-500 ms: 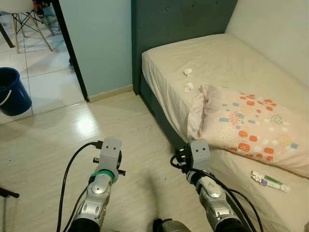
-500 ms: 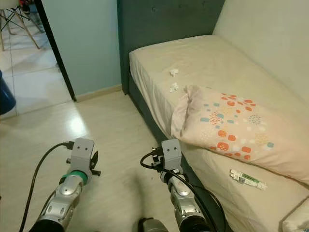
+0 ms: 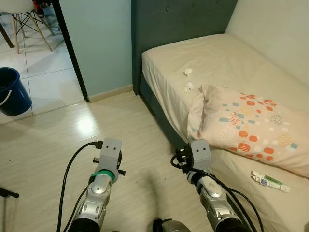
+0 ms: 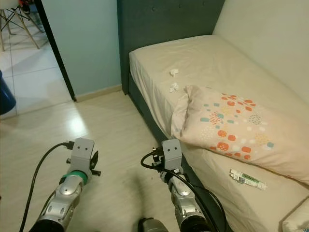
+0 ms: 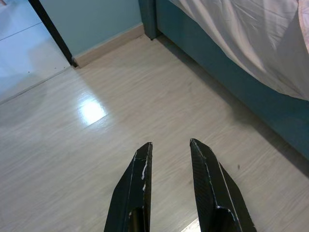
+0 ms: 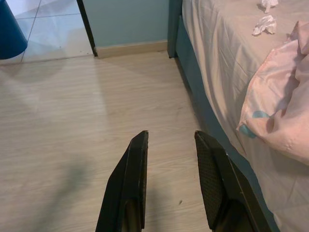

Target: Clean up the room

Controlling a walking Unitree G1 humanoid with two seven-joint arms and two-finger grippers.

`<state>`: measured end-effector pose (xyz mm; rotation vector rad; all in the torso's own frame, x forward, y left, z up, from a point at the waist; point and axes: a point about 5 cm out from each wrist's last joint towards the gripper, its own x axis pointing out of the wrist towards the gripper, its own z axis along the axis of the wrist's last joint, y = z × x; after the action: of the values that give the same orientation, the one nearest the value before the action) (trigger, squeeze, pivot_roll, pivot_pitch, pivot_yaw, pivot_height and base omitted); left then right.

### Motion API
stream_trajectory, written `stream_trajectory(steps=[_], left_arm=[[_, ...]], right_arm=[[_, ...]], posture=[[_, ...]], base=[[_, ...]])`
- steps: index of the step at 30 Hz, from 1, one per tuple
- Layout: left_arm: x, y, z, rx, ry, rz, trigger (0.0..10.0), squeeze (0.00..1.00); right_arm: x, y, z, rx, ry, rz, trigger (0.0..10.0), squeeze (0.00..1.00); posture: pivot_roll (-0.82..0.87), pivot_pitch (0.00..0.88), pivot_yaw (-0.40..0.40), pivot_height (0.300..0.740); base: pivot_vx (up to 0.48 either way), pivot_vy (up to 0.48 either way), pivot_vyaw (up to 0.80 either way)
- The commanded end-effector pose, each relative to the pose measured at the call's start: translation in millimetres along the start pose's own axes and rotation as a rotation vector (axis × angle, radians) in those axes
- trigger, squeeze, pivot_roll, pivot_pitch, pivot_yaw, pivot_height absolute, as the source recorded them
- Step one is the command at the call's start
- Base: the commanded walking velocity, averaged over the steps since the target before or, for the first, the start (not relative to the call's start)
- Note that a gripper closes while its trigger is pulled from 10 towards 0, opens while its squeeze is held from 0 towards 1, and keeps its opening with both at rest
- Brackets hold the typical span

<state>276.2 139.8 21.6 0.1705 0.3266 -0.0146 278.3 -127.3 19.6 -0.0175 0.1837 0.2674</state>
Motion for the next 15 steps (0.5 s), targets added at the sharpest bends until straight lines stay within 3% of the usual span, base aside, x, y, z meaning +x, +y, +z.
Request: stream_trajectory(steps=[1, 15], left_arm=[[-1.6, -2.9, -6.2, 0.005, 0.032, -0.012, 10.0, 0.0], [-2.4, -3.1, -6.9, 0.004, 0.033, -0.011, 10.0, 0.0]], right_arm=[[-3.0, -0.2, -3.9, 0.004, 0.009, -0.002, 10.0, 0.0], [-3.5, 0.8, -4.8, 0.007, 0.012, 0.001, 10.0, 0.0]], posture=[[-0.04, 0.033, -0.032, 0.74], [-0.04, 0.033, -0.032, 0.74]], base=[[0.0, 0.0, 0.0], [0.0, 0.0, 0.0]])
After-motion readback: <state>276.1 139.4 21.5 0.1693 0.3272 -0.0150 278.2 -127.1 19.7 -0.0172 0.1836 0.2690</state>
